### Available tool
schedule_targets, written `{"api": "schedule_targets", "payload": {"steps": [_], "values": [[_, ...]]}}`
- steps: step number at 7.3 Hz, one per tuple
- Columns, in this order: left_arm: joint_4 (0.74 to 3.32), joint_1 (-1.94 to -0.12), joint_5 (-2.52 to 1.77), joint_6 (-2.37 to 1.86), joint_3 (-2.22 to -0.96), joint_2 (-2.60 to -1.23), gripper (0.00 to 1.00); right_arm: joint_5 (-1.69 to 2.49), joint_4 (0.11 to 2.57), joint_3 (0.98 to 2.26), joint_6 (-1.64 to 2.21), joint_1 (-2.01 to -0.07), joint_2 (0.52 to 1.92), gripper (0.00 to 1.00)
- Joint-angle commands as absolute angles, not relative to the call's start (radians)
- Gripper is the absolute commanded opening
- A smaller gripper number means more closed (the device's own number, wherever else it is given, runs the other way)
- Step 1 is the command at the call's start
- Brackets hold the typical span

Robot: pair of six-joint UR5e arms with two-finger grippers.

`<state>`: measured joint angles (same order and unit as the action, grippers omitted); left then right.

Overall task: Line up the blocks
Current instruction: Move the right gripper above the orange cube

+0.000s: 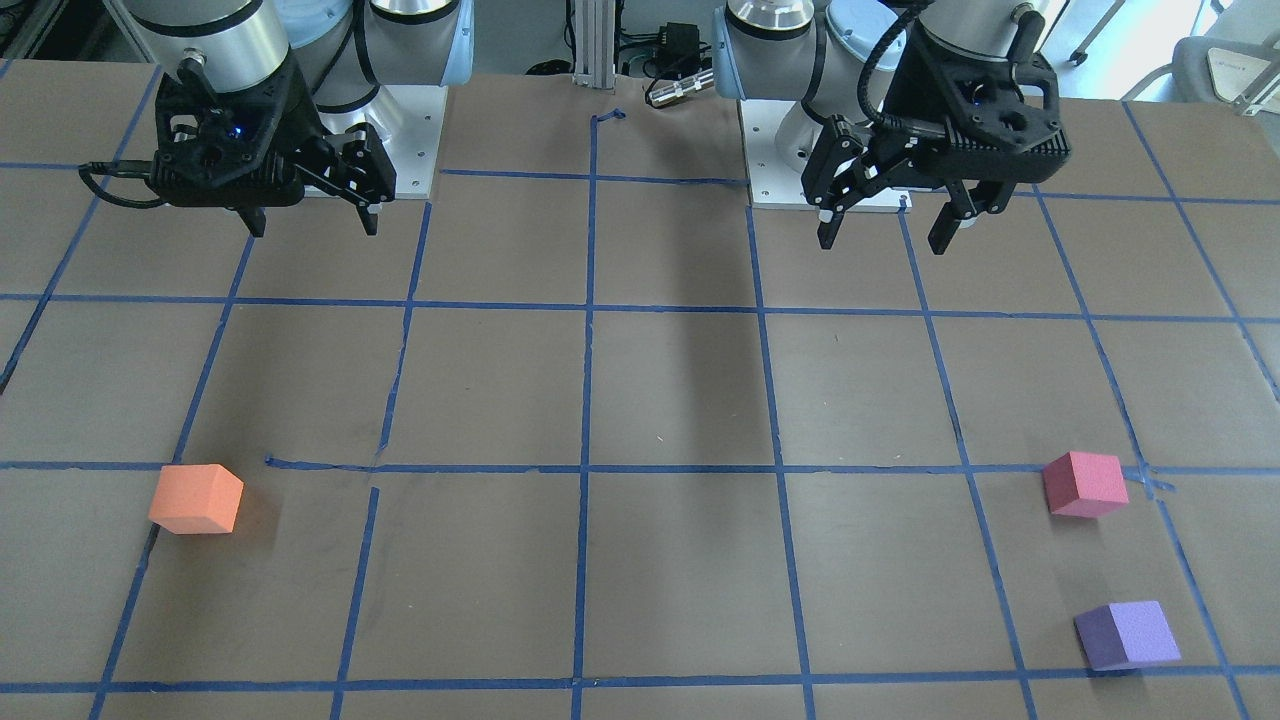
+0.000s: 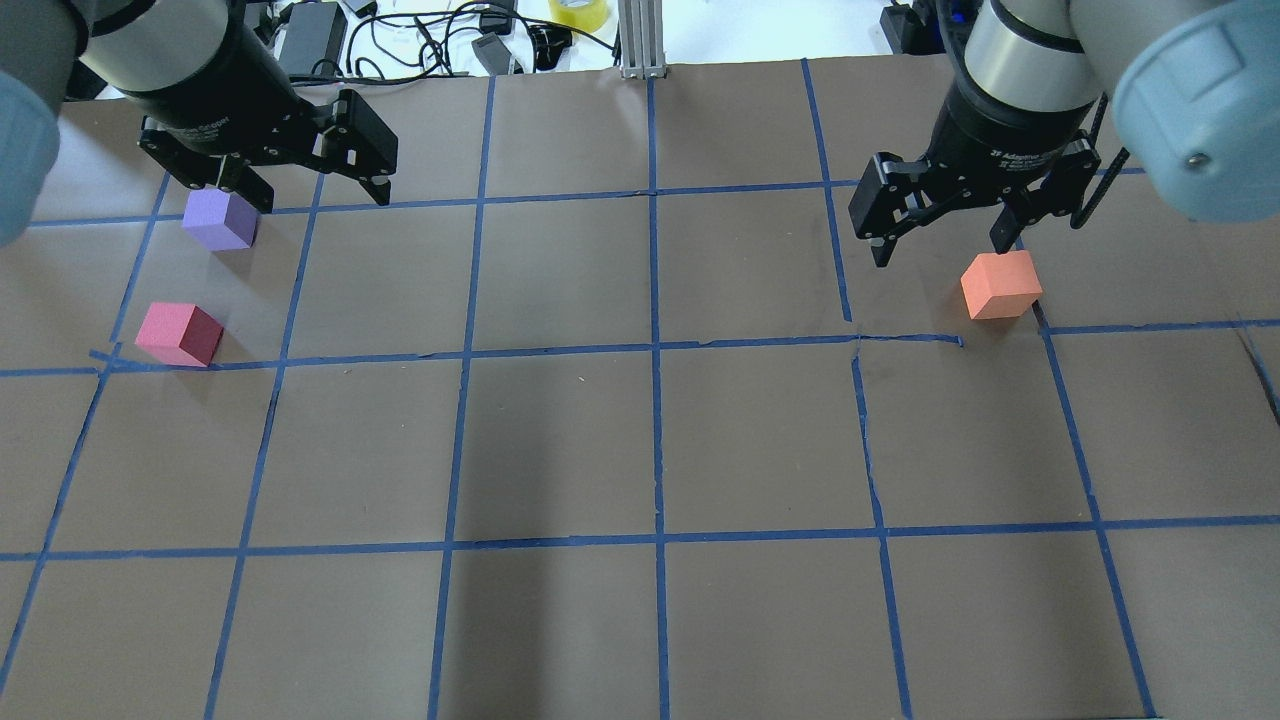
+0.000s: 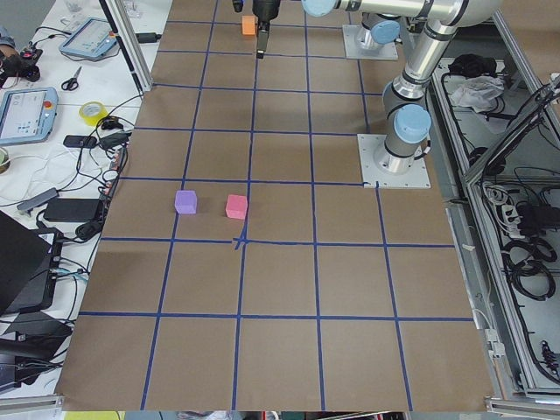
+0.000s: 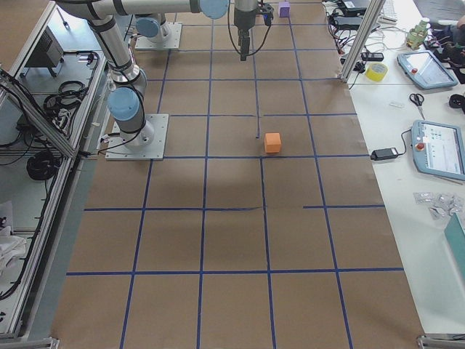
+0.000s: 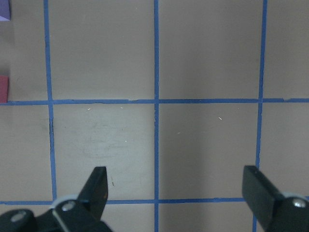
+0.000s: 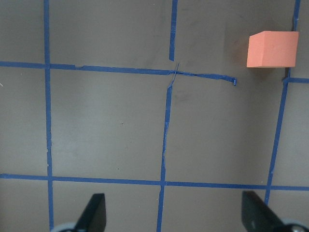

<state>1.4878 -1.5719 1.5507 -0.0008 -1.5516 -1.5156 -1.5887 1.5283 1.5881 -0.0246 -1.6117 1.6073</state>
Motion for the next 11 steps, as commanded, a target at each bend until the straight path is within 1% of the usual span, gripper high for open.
{"api": "schedule_targets", "payload": {"steps": [1, 5, 7, 9, 11], "values": [[1.482, -1.572, 1.558, 0.011, -1.542, -1.503, 1.0, -1.572, 1.528, 1.582, -0.029, -1.614, 1.606, 1.0], [1.482, -1.566, 1.577, 0.009, -1.551, -1.488, 1.0, -1.588, 1.542, 1.583, -0.04, -1.592, 1.598, 1.0], [1.482, -1.566, 1.578, 0.009, -1.552, -1.485, 1.0, -1.589, 1.536, 1.583, -0.067, -1.525, 1.598, 1.0], [1.482, -1.569, 1.574, 0.009, -1.554, -1.486, 1.0, -1.592, 1.546, 1.585, -0.1, -1.511, 1.597, 1.0], [1.482, -1.572, 1.568, 0.009, -1.555, -1.486, 1.0, -1.592, 1.575, 1.586, -0.113, -1.404, 1.569, 1.0]]}}
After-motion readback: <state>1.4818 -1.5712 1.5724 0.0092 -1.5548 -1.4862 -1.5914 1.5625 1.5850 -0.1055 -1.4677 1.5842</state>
